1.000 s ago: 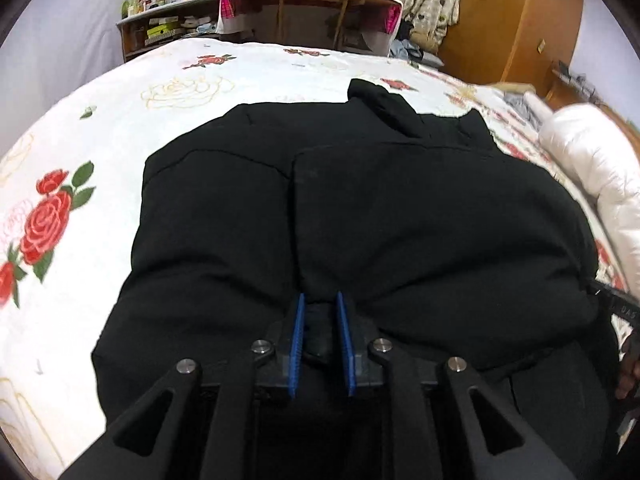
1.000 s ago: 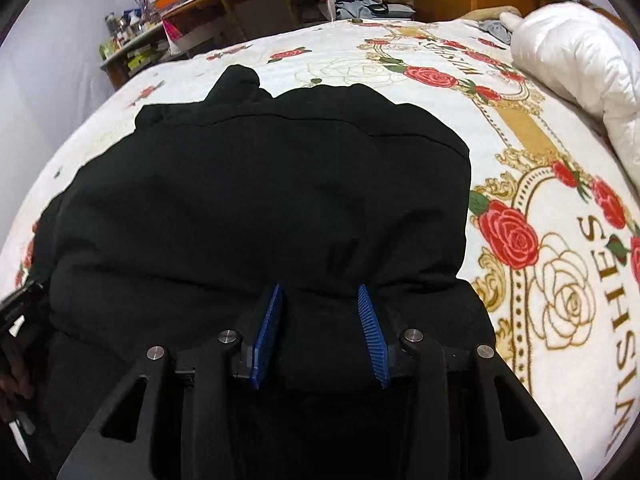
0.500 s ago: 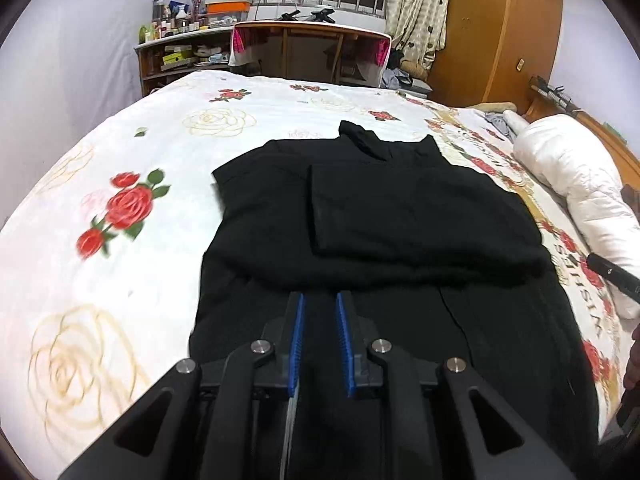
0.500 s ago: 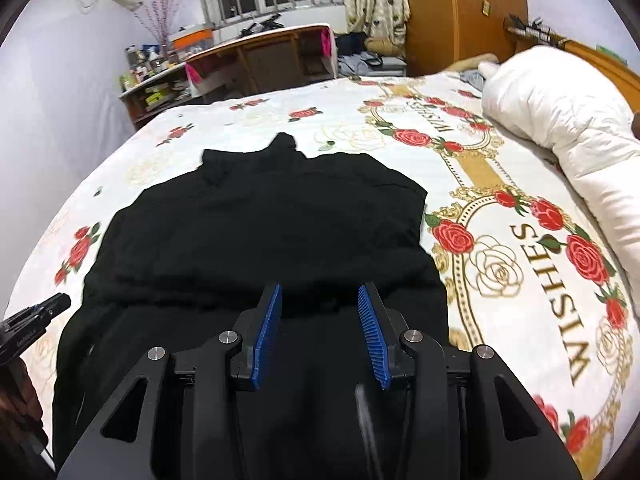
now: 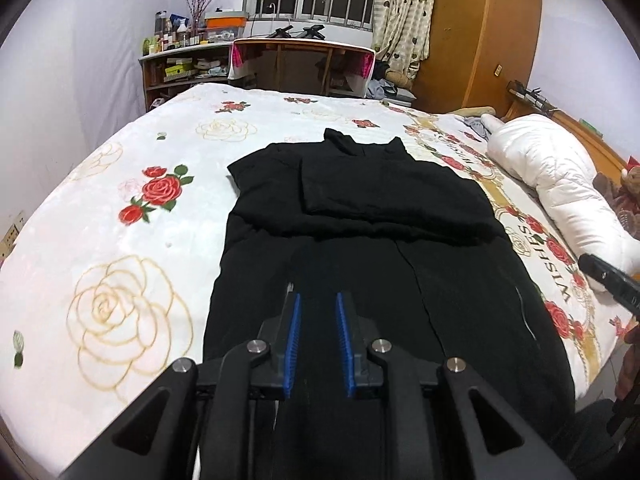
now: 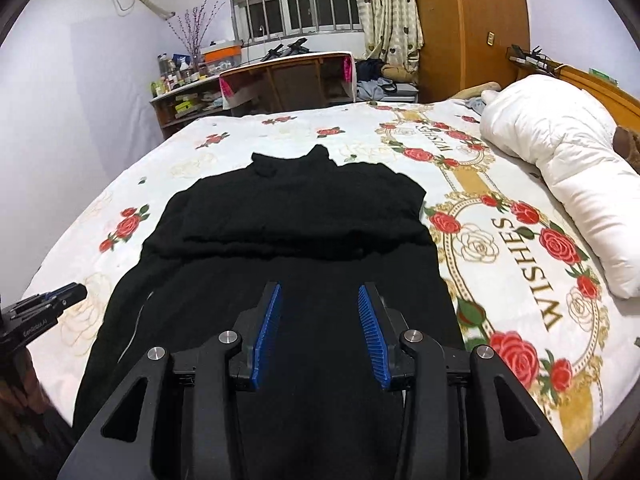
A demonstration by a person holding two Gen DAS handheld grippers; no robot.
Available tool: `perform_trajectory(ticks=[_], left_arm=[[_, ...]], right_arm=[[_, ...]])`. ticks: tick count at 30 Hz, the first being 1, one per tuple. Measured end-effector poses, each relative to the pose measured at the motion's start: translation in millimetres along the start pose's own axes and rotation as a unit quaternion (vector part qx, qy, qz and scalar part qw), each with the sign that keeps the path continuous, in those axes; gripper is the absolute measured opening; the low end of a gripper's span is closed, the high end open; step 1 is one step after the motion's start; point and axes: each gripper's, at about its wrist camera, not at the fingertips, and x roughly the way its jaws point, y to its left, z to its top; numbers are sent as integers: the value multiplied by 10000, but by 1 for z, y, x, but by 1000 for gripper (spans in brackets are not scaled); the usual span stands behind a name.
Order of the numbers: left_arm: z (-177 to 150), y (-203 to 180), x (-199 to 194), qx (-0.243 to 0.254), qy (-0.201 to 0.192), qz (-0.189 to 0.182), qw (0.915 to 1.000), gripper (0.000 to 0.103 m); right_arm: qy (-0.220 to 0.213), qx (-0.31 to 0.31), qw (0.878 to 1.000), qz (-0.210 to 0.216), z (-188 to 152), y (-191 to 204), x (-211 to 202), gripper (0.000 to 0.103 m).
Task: Fold large clothes
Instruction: 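Release the coat and raise both tools above the folded coat, then move both tools to the black coat hem and close them on it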
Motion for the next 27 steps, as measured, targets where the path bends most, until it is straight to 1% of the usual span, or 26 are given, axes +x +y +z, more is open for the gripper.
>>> perform_trajectory(ticks=[2, 3, 4, 5, 8, 14, 20, 23, 27], left_arm=[[-5, 0, -10, 27, -32, 39, 10000, 21], [-8, 0, -16, 47, -45, 56, 10000, 25], [-12, 0, -20, 65, -50, 80, 9999, 26], [-16, -1, -24, 76, -45, 108, 9999, 27], [-27, -2, -35, 62, -14, 120, 9999, 27], [-50, -10, -44, 189, 170, 103, 9996, 27], [-66, -12, -46, 205, 297, 158, 9992, 27], [-73, -8, -45, 156, 357, 202, 9990, 27], [-78, -3, -43, 93, 419, 261, 9987, 27]], right_arm=[[-4, 2, 10000, 51, -7, 1, -10, 43], [-24, -16, 10000, 61, -12, 2, -17, 49], [-34, -26, 10000, 79, -16, 3, -22, 65], [-17, -20, 10000, 94, -19, 2, -25, 72], [24, 31, 10000, 73, -32, 3, -37, 73], [-83, 10, 9998, -170, -54, 9, -51, 73], [65, -90, 9997, -233, -76, 17, -52, 73], [199, -30, 9995, -239, -87, 12, -50, 73], [263, 94, 9993, -258, -94, 3, -49, 73]])
